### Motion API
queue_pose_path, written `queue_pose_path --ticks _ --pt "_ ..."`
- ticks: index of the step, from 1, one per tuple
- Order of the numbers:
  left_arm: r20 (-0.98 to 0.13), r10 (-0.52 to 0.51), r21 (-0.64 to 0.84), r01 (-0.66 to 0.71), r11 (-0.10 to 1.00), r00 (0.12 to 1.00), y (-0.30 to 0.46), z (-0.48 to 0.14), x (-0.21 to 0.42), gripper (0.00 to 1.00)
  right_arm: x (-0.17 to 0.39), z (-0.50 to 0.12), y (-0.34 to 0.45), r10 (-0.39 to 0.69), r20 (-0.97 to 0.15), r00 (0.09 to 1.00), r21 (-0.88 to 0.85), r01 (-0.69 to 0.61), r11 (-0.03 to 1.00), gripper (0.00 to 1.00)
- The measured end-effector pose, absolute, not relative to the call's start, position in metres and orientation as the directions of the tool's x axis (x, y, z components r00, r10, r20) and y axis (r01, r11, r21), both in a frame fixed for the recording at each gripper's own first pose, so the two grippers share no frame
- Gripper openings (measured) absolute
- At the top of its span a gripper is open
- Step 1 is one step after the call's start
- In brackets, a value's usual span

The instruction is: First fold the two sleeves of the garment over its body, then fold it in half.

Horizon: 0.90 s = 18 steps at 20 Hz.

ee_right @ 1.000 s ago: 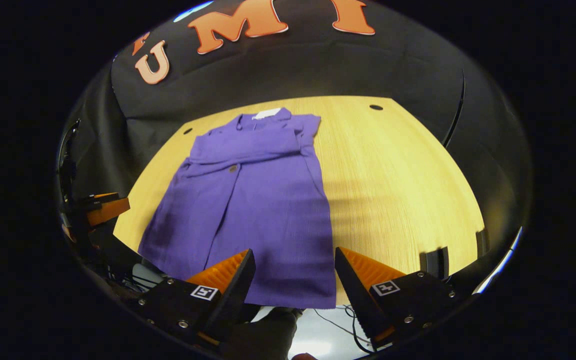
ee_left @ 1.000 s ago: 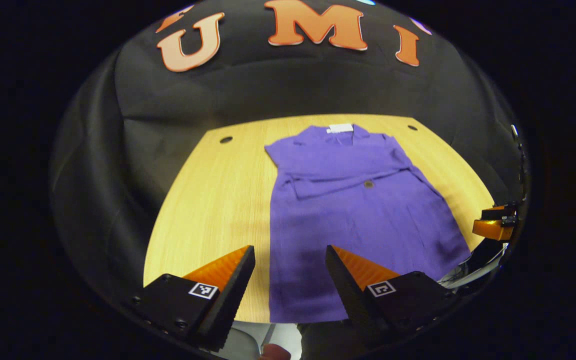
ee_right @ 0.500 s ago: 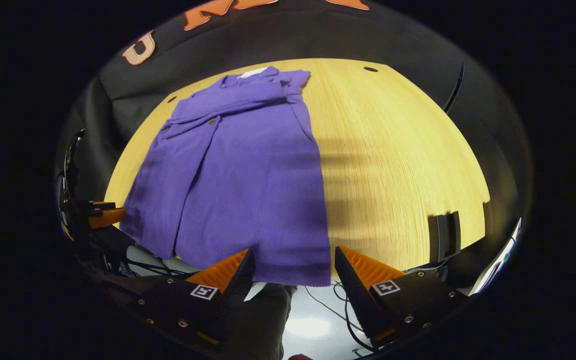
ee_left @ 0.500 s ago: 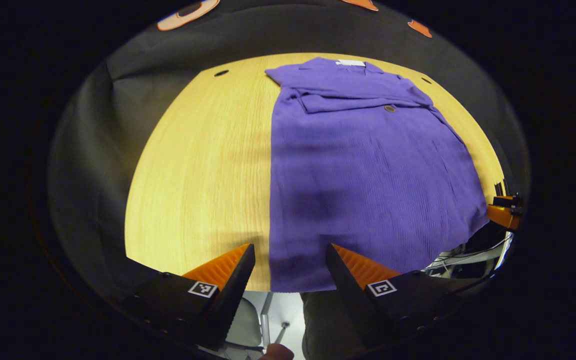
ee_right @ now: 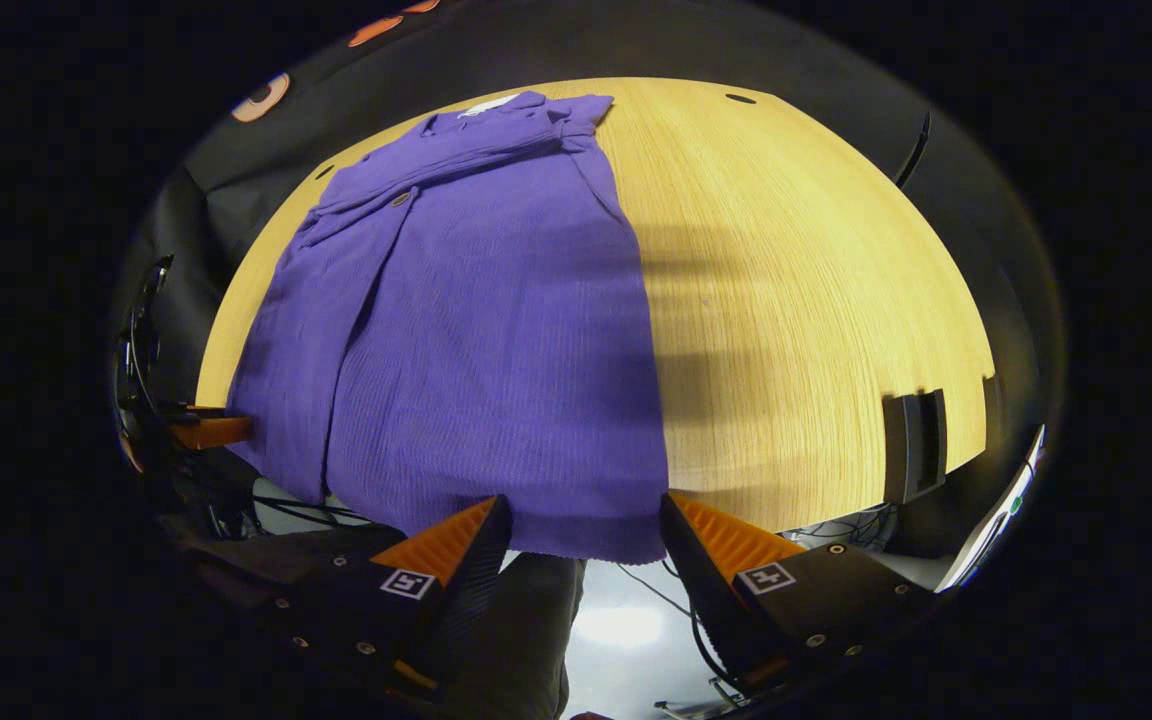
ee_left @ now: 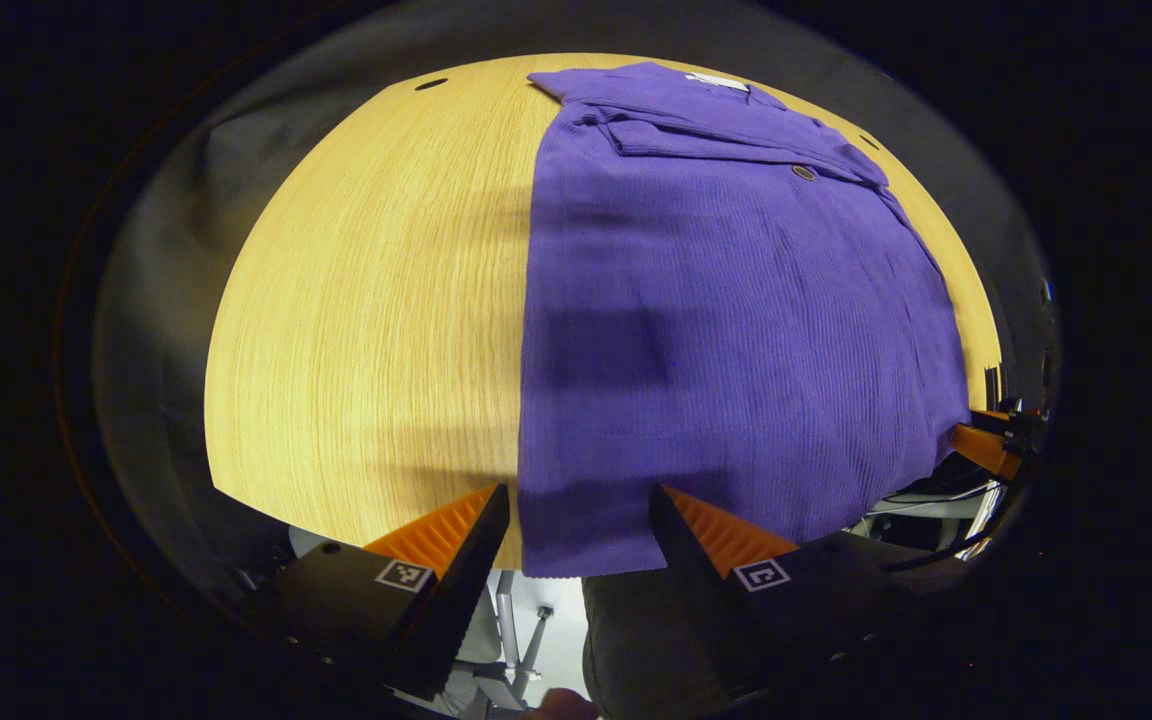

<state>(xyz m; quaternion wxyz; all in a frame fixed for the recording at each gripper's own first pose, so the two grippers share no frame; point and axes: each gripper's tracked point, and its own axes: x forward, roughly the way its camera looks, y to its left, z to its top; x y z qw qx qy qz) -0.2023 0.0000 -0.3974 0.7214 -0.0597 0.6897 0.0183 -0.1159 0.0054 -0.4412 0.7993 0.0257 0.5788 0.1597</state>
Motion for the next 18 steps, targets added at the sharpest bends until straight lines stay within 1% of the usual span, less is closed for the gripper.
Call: queue_pose_path --ticks 1,2,3,4,5,6,7,8,9,10,11,12,14,15,16,17,18 --pt "-0.998 -0.057 -0.06 -0.109 0.992 0.033 0.001 -0.399 -0.203 0.98 -0.118 -0.443 0.003 0.275 -0.927 0.253 0.222 -0.217 0.95 0.94" --pt "-0.998 -0.056 -0.058 -0.117 0.991 0.019 0.001 -0.398 -0.203 0.94 -0.12 -0.445 0.001 0.261 -0.938 0.229 0.214 -0.209 0.954 0.93" --pt "-0.998 -0.059 -0.059 -0.134 0.989 0.001 -0.001 -0.398 -0.204 0.94 -0.123 -0.446 -0.002 0.245 -0.95 0.195 0.206 -0.201 0.958 0.9" --pt "-0.998 -0.057 -0.055 -0.141 0.988 -0.004 -0.002 -0.398 -0.202 0.93 -0.124 -0.445 0.001 0.255 -0.95 0.181 0.215 -0.212 0.953 0.83" --pt "-0.998 -0.059 -0.06 -0.122 0.991 0.005 -0.004 -0.397 -0.2 0.92 -0.126 -0.445 0.001 0.257 -0.953 0.163 0.217 -0.226 0.95 0.81" --pt "-0.998 -0.064 -0.064 -0.087 0.994 0.004 -0.003 -0.399 -0.2 0.92 -0.128 -0.445 -0.002 0.248 -0.956 0.155 0.21 -0.228 0.951 0.76" --pt "-0.998 -0.069 -0.069 -0.079 0.994 0.004 -0.002 -0.399 -0.196 0.91 -0.13 -0.447 -0.004 0.229 -0.962 0.151 0.193 -0.221 0.956 0.73" --pt "-0.998 -0.069 -0.068 -0.098 0.993 -0.004 -0.002 -0.399 -0.195 0.89 -0.128 -0.448 -0.004 0.216 -0.965 0.15 0.182 -0.213 0.96 0.61" --pt "-0.998 -0.066 -0.066 -0.099 0.993 0.003 -0.003 -0.399 -0.19 0.85 -0.129 -0.448 -0.001 0.218 -0.966 0.139 0.187 -0.209 0.96 0.56" --pt "-0.998 -0.068 -0.067 -0.112 0.991 -0.008 -0.006 -0.4 -0.185 0.83 -0.131 -0.447 0.005 0.233 -0.964 0.126 0.207 -0.191 0.959 0.46" --pt "-0.996 -0.084 -0.082 -0.129 0.988 -0.016 -0.012 -0.399 -0.178 0.76 -0.132 -0.447 0.012 0.256 -0.96 0.116 0.237 -0.16 0.958 0.39" --pt "-0.995 -0.096 -0.092 -0.164 0.982 -0.018 -0.018 -0.399 -0.172 0.56 -0.132 -0.443 0.022 0.289 -0.951 0.11 0.275 -0.125 0.953 0.22" --pt "-0.993 -0.113 -0.107 -0.14 0.984 -0.039 -0.026 -0.399 -0.16 0.15 -0.13 -0.44 0.039 0.349 -0.93 0.113 0.34 -0.093 0.936 0.07" --pt "-0.99 -0.127 -0.117 -0.154 0.981 -0.057 -0.028 -0.399 -0.154 0.12 -0.129 -0.439 0.043 0.357 -0.926 0.119 0.35 -0.081 0.933 0.07" --pt "-0.982 -0.169 -0.153 -0.172 0.973 -0.08 -0.036 -0.396 -0.15 0.1 -0.13 -0.437 0.043 0.357 -0.926 0.126 0.351 -0.067 0.934 0.05" --pt "-0.977 -0.196 -0.178 -0.187 0.966 -0.081 -0.041 -0.391 -0.141 0.1 -0.127 -0.432 0.044 0.362 -0.921 0.142 0.357 -0.061 0.932 0.05" --pt "-0.975 -0.211 -0.195 -0.191 0.962 -0.073 -0.029 -0.38 -0.14 0.1 -0.123 -0.424 0.047 0.37 -0.915 0.159 0.367 -0.054 0.929 0.05"
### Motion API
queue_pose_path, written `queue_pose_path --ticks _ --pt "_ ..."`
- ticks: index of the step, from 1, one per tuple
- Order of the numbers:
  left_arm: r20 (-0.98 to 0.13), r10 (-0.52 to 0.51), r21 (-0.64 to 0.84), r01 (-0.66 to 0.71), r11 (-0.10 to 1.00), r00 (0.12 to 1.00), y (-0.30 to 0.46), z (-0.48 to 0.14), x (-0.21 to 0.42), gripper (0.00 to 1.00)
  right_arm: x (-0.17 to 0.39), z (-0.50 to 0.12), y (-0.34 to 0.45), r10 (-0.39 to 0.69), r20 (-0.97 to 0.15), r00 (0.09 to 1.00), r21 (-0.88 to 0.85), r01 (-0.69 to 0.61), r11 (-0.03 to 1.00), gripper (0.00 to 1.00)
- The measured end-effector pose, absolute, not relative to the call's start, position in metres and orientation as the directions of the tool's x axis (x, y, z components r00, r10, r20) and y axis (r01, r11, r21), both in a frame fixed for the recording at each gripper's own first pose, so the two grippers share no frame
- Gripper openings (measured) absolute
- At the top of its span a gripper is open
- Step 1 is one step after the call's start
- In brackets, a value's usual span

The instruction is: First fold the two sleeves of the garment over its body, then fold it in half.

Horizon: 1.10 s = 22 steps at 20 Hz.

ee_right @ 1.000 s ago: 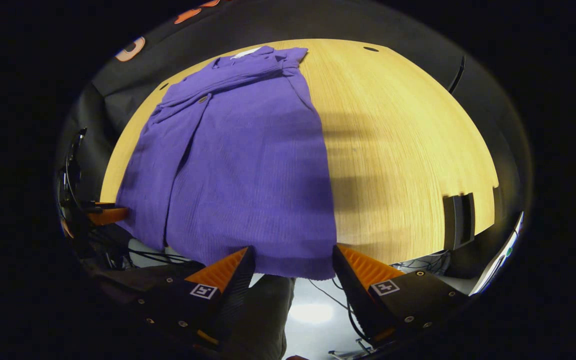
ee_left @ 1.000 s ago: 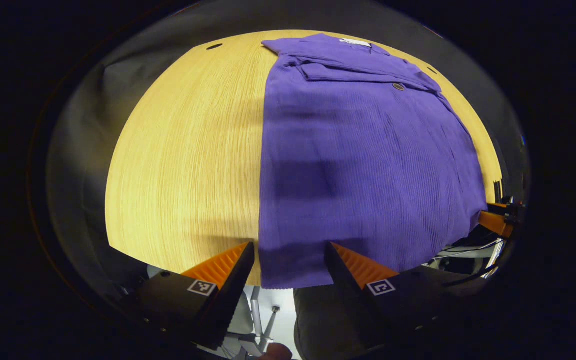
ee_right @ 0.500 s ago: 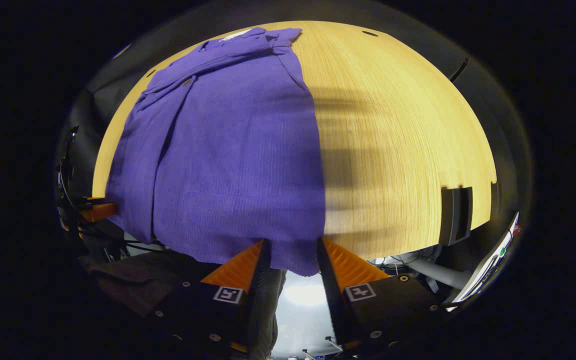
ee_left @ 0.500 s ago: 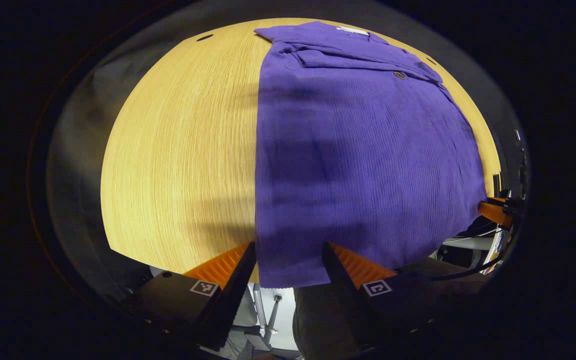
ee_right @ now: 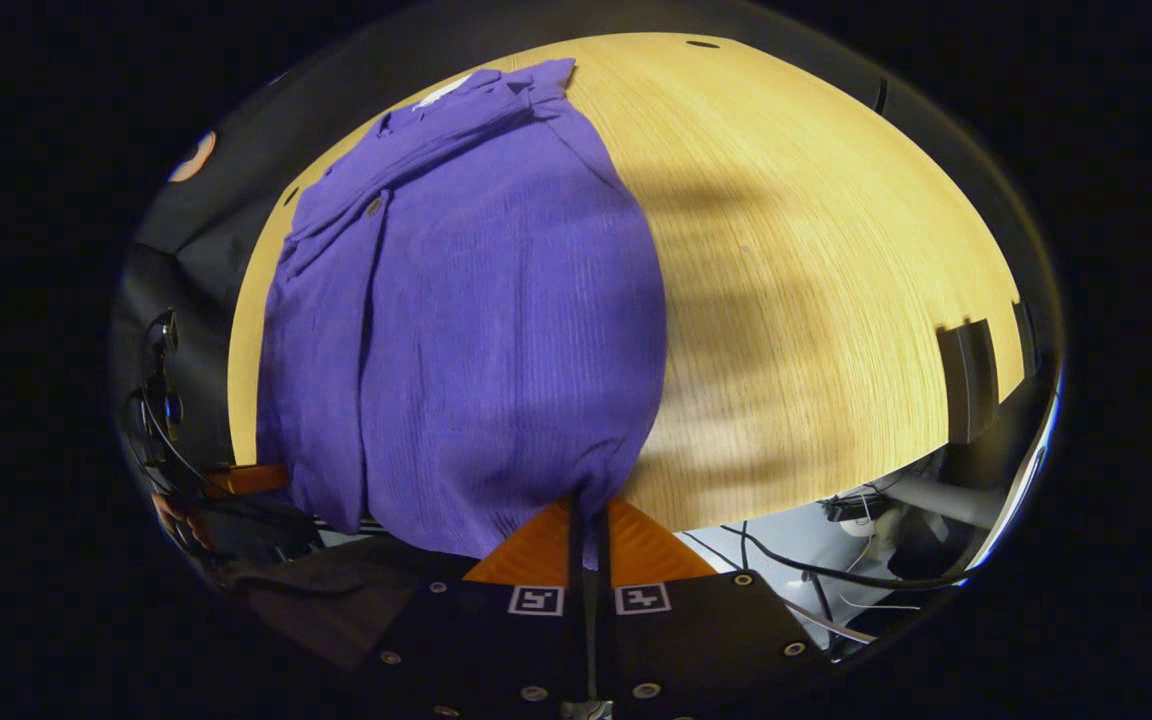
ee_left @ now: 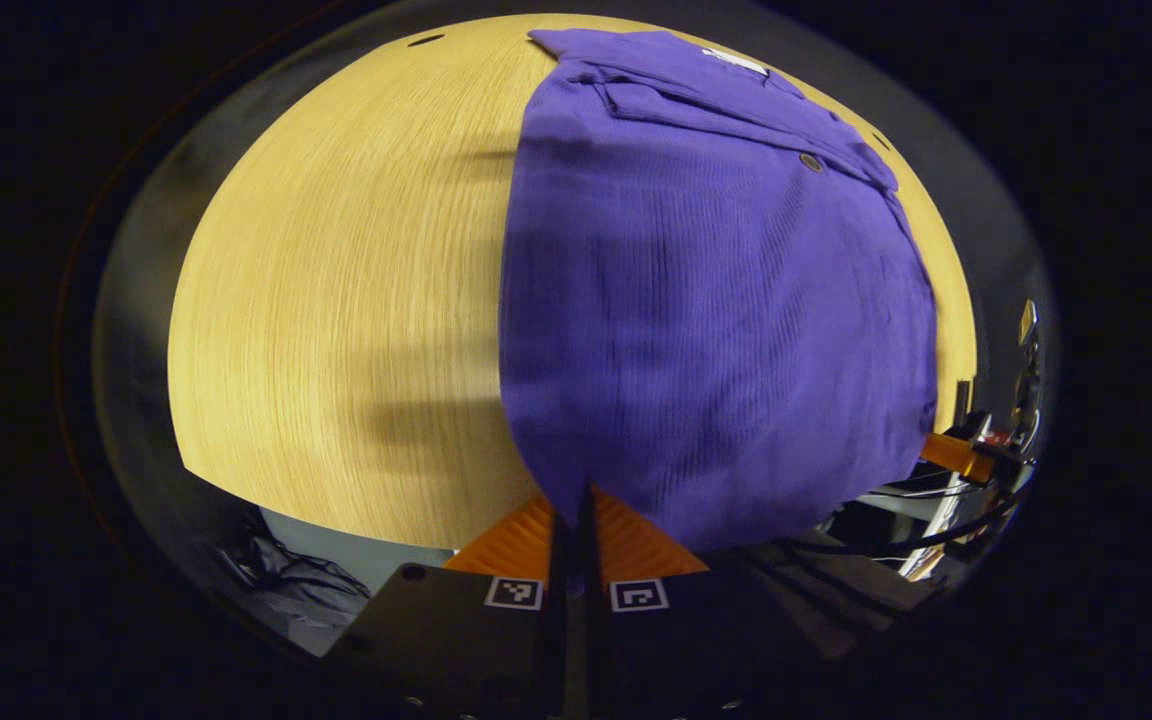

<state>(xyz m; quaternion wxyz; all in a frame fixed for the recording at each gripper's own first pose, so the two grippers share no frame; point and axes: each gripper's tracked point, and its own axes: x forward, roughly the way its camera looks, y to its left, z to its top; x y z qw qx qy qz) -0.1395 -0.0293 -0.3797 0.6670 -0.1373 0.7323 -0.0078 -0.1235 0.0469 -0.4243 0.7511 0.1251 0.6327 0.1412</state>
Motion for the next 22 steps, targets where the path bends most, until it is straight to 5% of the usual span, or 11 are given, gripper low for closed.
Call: queue_pose_path --ticks 4,13,22 --pt "-0.952 -0.303 -0.287 -0.2 0.937 -0.052 -0.039 -0.356 -0.122 0.1 -0.094 -0.379 0.057 0.409 -0.875 0.258 0.42 -0.016 0.908 0.04" --pt "-0.929 -0.369 -0.369 0.015 0.929 0.031 -0.026 -0.303 -0.028 0.1 -0.028 -0.303 0.093 0.406 -0.821 0.402 0.434 -0.024 0.901 0.04" --pt "-0.928 -0.339 -0.334 0.055 0.941 0.153 -0.009 -0.256 0.071 0.1 0.061 -0.243 0.097 0.47 -0.739 0.483 0.48 -0.112 0.87 0.03"
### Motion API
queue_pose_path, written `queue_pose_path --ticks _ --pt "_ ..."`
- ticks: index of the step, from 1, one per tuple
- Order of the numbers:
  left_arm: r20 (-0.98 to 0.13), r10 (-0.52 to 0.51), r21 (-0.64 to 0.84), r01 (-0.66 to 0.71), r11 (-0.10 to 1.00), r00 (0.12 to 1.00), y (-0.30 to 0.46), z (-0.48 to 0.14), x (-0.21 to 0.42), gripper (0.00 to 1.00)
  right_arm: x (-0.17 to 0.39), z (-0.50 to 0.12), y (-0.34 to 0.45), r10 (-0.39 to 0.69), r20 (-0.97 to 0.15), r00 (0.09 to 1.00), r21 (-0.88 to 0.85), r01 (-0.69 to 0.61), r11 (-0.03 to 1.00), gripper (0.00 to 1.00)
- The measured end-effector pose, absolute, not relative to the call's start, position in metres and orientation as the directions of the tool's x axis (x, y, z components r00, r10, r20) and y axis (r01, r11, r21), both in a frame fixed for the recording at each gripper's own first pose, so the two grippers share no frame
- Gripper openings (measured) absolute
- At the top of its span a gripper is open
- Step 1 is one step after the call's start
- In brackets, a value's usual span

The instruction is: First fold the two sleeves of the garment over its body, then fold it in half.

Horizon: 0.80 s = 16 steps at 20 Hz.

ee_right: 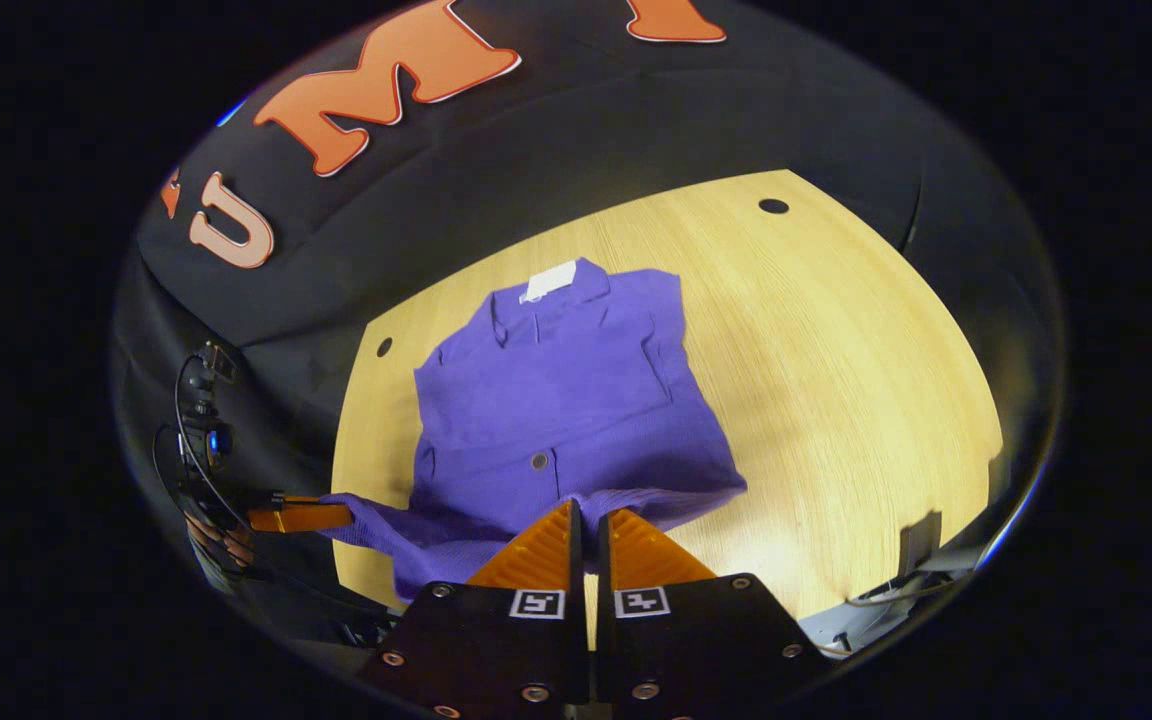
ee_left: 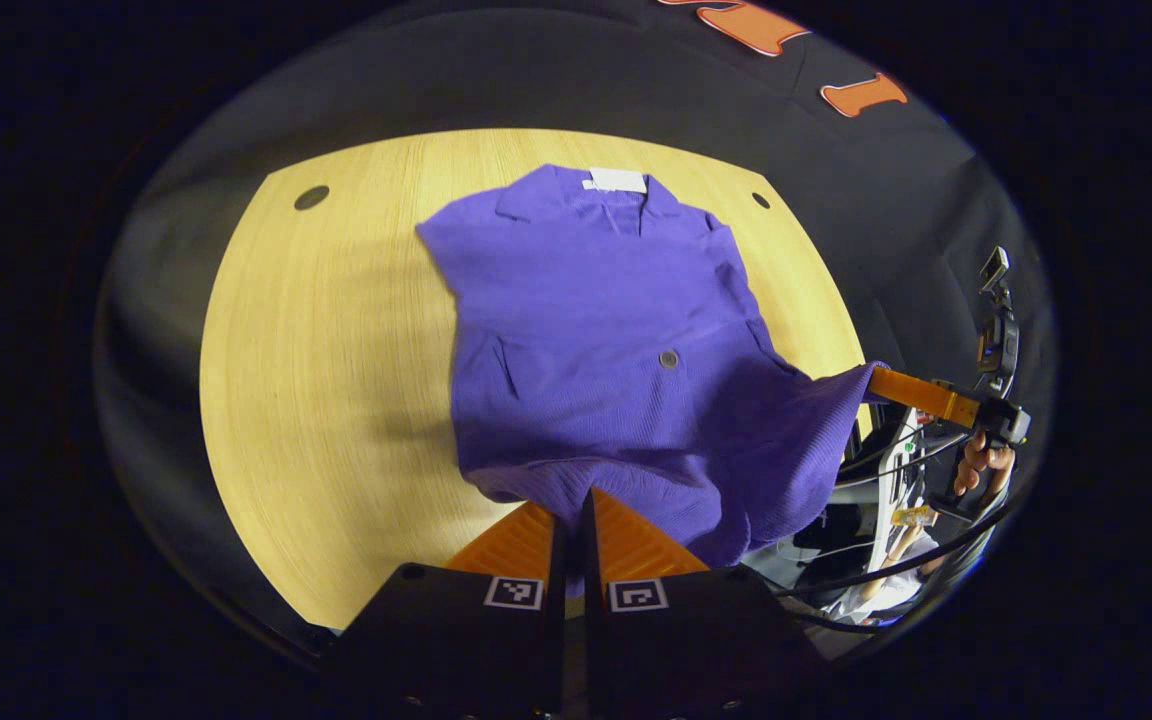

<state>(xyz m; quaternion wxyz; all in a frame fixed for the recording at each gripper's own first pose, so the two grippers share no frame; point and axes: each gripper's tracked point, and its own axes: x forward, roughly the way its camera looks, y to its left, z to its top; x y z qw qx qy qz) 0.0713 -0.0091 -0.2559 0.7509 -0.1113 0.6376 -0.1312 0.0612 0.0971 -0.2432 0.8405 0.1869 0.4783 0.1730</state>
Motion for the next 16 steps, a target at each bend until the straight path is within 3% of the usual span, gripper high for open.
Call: queue_pose_path --ticks 4,16 --pt "-0.937 -0.275 -0.284 -0.015 0.959 0.216 0.005 -0.25 0.139 0.1 0.117 -0.227 0.102 0.532 -0.681 0.504 0.54 -0.145 0.829 0.04" --pt "-0.934 -0.106 -0.197 -0.245 0.949 0.341 0.003 -0.268 0.301 0.1 0.249 -0.244 0.09 0.567 -0.649 0.508 0.6 -0.116 0.791 0.03"
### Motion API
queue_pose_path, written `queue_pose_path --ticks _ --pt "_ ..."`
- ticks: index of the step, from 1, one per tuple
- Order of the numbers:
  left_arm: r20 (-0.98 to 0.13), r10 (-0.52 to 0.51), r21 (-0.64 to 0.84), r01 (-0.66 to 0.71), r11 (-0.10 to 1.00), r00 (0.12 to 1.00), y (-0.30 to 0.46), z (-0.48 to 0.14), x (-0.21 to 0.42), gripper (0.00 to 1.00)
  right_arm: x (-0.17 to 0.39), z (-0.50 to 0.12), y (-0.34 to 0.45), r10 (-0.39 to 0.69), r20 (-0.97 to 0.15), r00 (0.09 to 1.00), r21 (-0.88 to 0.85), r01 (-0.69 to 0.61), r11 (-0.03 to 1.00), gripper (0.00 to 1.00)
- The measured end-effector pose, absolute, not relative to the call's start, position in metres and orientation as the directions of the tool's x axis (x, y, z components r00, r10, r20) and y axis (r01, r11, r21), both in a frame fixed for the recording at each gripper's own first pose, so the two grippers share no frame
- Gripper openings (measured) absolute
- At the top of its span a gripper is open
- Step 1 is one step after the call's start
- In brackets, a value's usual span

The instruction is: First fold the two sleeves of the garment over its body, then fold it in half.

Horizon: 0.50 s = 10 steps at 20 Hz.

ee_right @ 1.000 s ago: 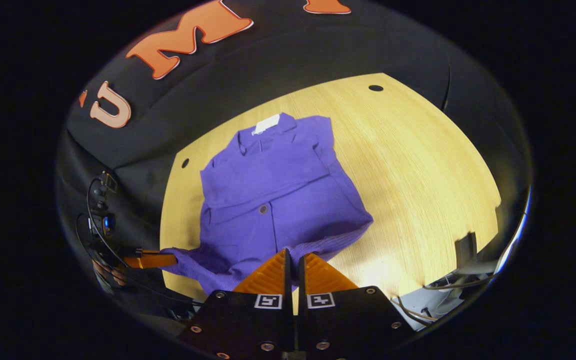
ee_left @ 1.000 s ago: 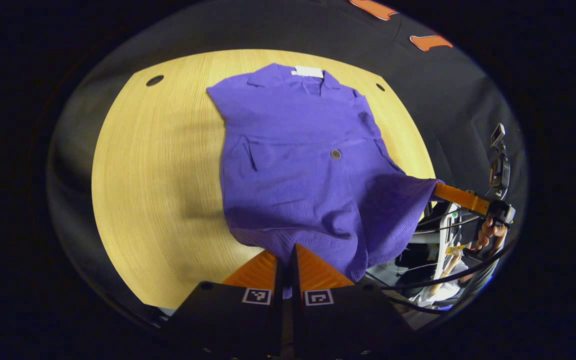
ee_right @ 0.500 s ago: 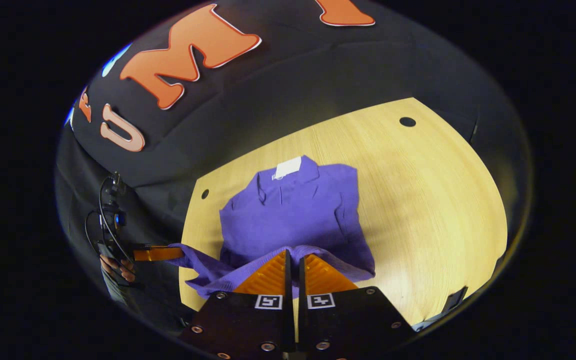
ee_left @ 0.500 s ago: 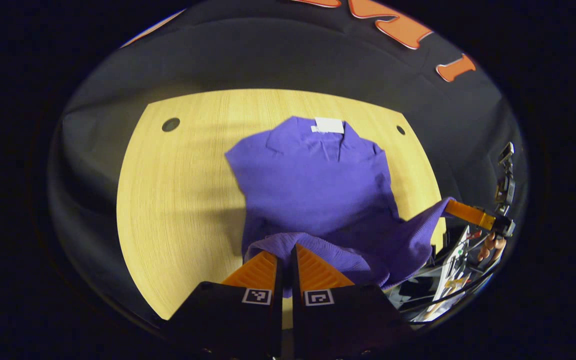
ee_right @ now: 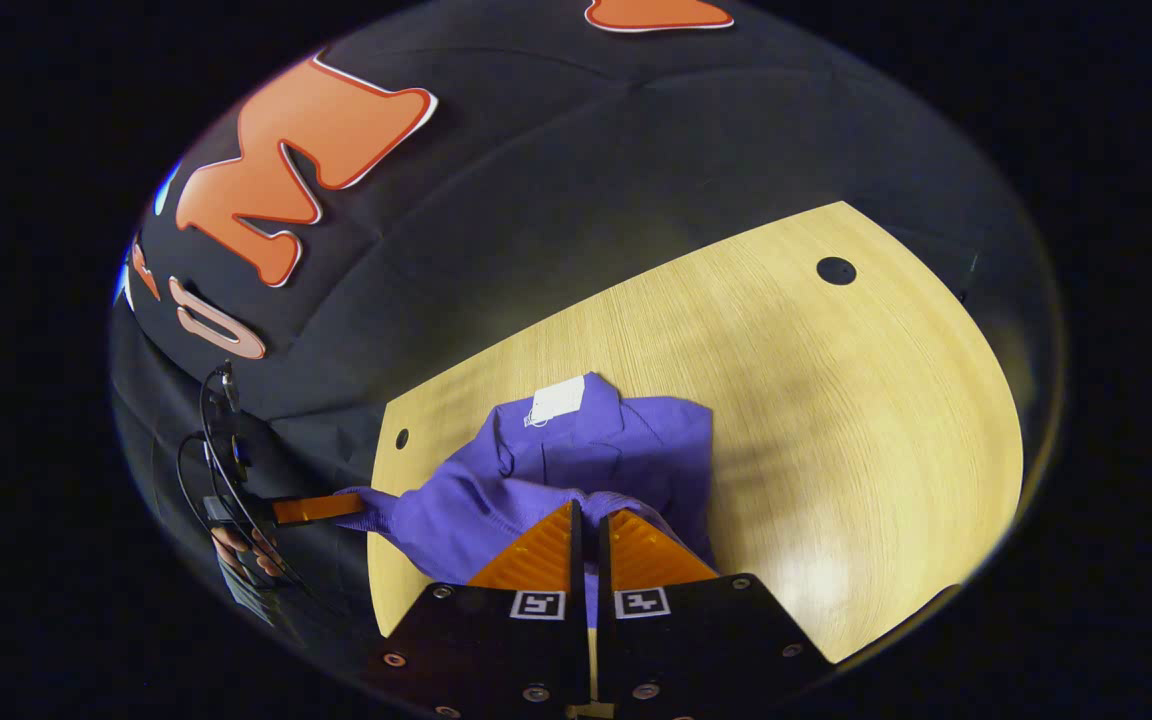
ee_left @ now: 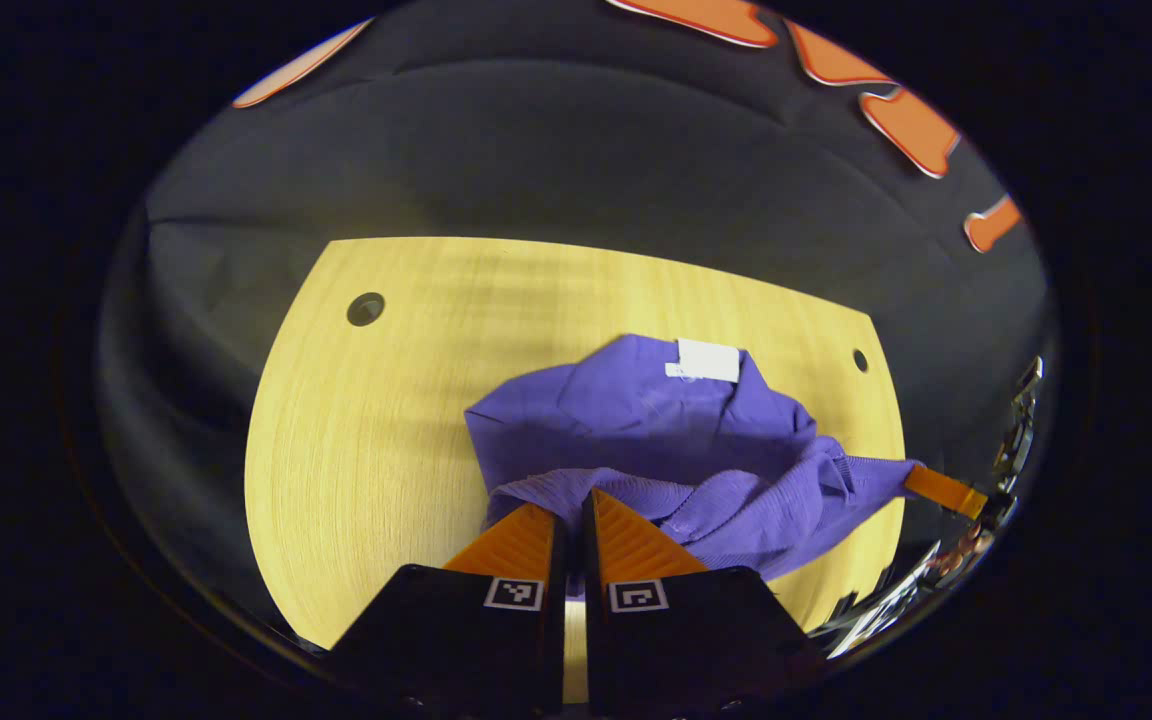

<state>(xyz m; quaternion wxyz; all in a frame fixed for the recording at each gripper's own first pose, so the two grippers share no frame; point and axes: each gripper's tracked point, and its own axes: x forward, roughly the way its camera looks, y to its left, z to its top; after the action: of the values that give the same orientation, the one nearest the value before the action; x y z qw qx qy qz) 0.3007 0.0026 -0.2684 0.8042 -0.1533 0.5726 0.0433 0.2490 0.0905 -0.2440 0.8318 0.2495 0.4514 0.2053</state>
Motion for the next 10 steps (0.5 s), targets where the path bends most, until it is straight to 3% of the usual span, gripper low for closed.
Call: queue_pose_path --ticks 3,7,8,10 --pt "-0.913 -0.093 -0.209 -0.259 0.943 0.397 0.008 -0.284 0.329 0.1 0.268 -0.248 0.099 0.572 -0.65 0.5 0.591 -0.141 0.794 0.03" --pt "-0.894 0.01 -0.124 -0.267 0.956 0.449 0.024 -0.288 0.35 0.1 0.291 -0.252 0.106 0.552 -0.653 0.519 0.56 -0.16 0.813 0.03" --pt "-0.888 0.032 -0.103 -0.266 0.958 0.458 0.028 -0.287 0.352 0.12 0.297 -0.25 0.108 0.549 -0.648 0.528 0.564 -0.152 0.812 0.04" --pt "-0.864 0.102 -0.043 -0.274 0.961 0.493 0.043 -0.285 0.364 0.26 0.311 -0.244 0.113 0.552 -0.625 0.552 0.592 -0.124 0.796 0.07"
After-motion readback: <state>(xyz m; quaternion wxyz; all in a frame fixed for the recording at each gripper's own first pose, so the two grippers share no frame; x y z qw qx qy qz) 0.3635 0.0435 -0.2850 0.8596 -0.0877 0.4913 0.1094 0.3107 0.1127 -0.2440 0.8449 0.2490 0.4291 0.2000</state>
